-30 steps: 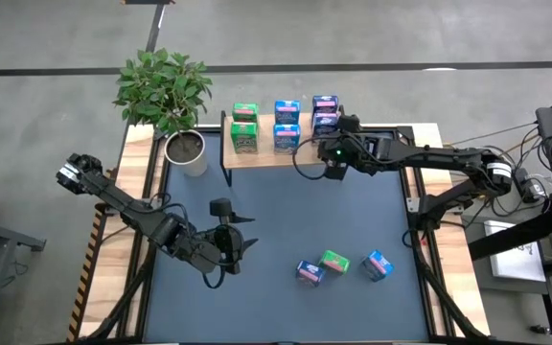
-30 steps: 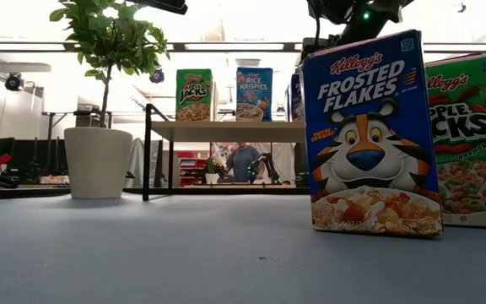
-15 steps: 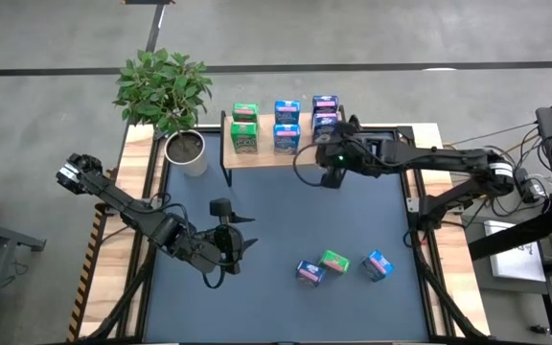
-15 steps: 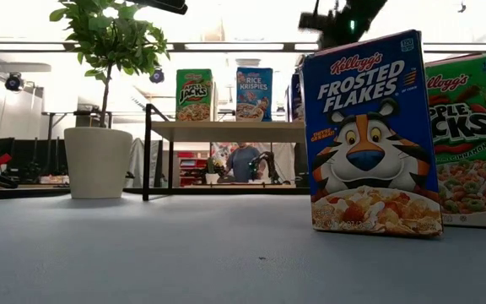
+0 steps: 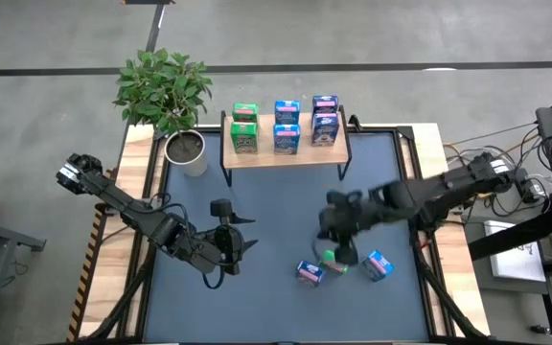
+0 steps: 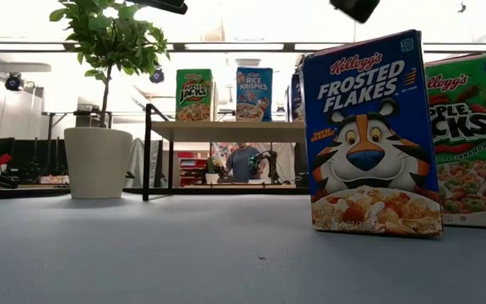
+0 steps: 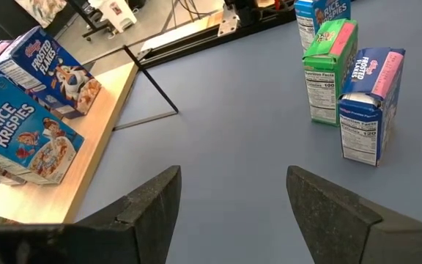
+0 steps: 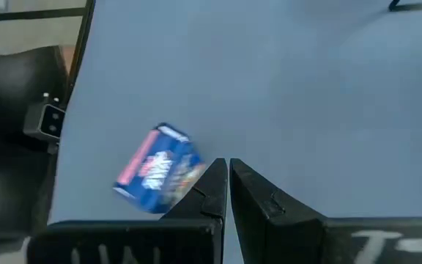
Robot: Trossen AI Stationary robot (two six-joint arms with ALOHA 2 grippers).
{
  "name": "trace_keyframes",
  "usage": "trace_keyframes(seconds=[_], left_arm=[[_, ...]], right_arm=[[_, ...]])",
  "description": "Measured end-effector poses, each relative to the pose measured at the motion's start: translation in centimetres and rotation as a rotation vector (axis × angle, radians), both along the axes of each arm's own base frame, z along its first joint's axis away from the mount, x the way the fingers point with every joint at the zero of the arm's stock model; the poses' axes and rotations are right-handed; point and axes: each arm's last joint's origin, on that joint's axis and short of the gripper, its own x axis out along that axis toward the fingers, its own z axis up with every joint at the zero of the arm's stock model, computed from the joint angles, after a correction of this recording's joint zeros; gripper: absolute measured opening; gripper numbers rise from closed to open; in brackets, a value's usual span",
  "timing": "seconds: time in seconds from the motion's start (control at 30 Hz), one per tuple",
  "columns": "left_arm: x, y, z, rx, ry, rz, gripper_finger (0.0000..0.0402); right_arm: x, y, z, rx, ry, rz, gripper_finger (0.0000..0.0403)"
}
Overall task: Stack cereal on shelf
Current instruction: Put the blue cereal box on the shelf
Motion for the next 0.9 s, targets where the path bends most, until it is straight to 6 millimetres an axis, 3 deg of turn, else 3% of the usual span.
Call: trace_keyframes(seconds=[0.23,0.57,0.7,0.9], left_arm=[[-0.1,-0.1,0.0,-0.003,0.0,-0.006,0.0231],[-0.2,-0.4,0.0,-0.007,-0.004,-0.015,0.0231],[-0.2,-0.4,0.0,-0.006,-0.003,-0.017,0.0231],[-0.2,-0.5,0.0,-0.003,0.002,-0.018,0.0231]], right_arm=[[-0.5,6.1,-1.2,-0.038,0.013,-0.073,0.0009],[2.5,8.8,-2.3,-0.138,0.07,-0.078,0.0021],[3.1,9.2,-2.2,-0.144,0.121,-0.105,0.0064],[3.6,9.8,-3.0,-0.097,0.173,-0.163,0.0171]])
